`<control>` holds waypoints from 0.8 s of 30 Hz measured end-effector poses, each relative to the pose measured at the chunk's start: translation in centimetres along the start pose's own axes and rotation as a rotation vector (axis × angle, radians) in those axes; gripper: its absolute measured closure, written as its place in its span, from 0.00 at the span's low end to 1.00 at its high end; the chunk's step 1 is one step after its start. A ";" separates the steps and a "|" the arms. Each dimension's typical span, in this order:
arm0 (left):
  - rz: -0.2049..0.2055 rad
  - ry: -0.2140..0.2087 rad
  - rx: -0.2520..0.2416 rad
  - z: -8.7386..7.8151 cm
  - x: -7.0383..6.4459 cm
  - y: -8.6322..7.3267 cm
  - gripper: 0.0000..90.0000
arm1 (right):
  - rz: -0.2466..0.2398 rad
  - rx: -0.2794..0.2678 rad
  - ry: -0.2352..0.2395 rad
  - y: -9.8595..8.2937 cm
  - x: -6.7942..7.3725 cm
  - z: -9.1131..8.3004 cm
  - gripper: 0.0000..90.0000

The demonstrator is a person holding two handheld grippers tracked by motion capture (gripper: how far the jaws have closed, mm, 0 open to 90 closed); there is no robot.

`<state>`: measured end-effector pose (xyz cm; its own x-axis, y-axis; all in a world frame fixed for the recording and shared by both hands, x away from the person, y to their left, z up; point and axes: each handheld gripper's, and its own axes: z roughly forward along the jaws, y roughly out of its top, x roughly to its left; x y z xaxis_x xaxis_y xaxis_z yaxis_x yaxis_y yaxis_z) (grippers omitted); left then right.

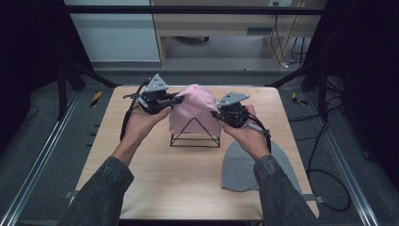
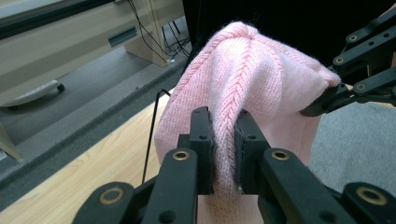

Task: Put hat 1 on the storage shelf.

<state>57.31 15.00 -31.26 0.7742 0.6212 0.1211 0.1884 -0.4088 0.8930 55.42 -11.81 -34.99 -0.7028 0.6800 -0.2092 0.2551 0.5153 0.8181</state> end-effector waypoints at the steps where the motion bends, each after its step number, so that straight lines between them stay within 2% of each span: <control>1: 0.001 0.001 0.001 0.1 0.0 -0.1 0.89 | 0.003 0.002 0.002 -0.1 0.0 0.1 0.89; 14: 0.006 -0.022 0.014 0.1 -0.4 -1.3 0.88 | 0.020 0.012 0.013 -1.3 0.3 0.6 0.88; 24: 0.022 -0.035 0.048 0.4 -0.7 -2.3 0.88 | 0.024 0.036 0.026 -1.9 0.4 0.9 0.87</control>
<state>56.61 15.24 -33.57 0.7989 0.5885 0.1242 0.1993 -0.4539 0.8685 55.25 -12.06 -37.16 -0.7129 0.6788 -0.1760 0.2951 0.5181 0.8028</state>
